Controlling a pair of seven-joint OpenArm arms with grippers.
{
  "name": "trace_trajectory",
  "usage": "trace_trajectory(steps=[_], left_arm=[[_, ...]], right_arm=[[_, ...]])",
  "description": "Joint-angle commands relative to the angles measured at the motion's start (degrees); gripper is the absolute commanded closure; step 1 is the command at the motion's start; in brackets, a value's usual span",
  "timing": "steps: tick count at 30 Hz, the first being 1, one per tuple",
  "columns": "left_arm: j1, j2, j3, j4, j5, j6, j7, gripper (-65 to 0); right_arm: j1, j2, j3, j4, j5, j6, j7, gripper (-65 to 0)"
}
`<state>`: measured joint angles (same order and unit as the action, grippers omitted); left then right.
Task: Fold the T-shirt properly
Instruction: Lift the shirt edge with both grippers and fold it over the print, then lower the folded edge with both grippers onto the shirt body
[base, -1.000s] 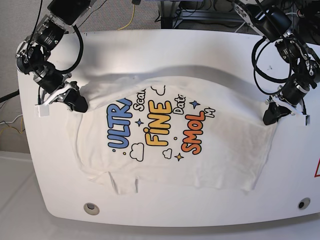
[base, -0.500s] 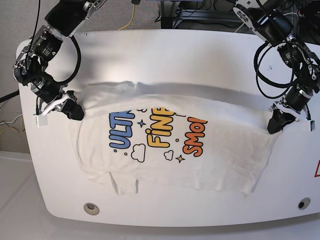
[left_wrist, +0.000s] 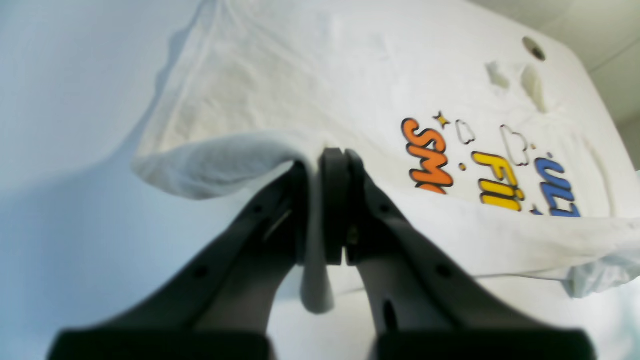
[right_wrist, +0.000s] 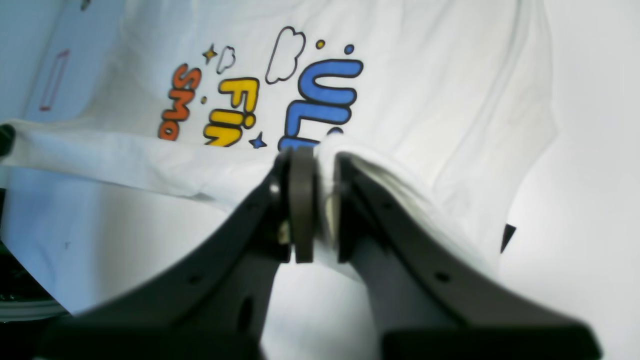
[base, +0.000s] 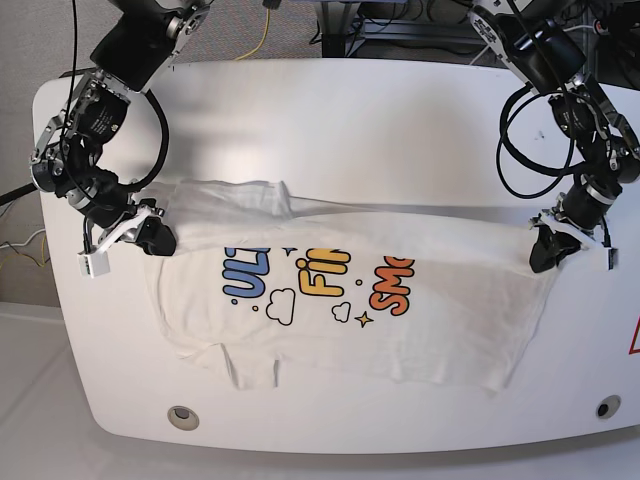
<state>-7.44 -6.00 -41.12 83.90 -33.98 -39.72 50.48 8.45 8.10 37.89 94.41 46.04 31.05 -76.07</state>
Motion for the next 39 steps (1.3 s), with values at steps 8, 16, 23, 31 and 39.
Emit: trace_trajectory(steps=[8, 16, 23, 31, 39], left_arm=[[-0.87, -0.81, 3.19, -3.24, 6.06, -0.28, -8.59, -3.1], [-0.87, -1.25, 5.92, -7.28, 7.38, -0.28, -14.13, -3.1], [-0.95, -2.92, 8.99, -9.83, 7.47, -0.28, -16.59, -3.1], [-2.10, -3.01, 9.43, -10.45, 12.04, -0.28, -18.61, -3.1], [-2.71, -3.01, 9.43, -10.45, 15.30, -0.28, -19.23, -3.1]], right_arm=[[2.85, 0.74, 0.05, 0.84, -1.60, 0.20, 1.74, -6.4], [3.82, 0.83, -2.50, 0.84, -6.09, 0.29, 2.71, -6.4], [3.82, 0.83, -4.88, 0.84, -8.55, 0.29, 5.17, -6.4], [4.61, 2.14, -6.37, -3.73, -8.72, 0.29, 6.93, -6.4], [5.13, 4.61, -6.72, -8.48, -8.72, 0.29, 10.62, -6.4]])
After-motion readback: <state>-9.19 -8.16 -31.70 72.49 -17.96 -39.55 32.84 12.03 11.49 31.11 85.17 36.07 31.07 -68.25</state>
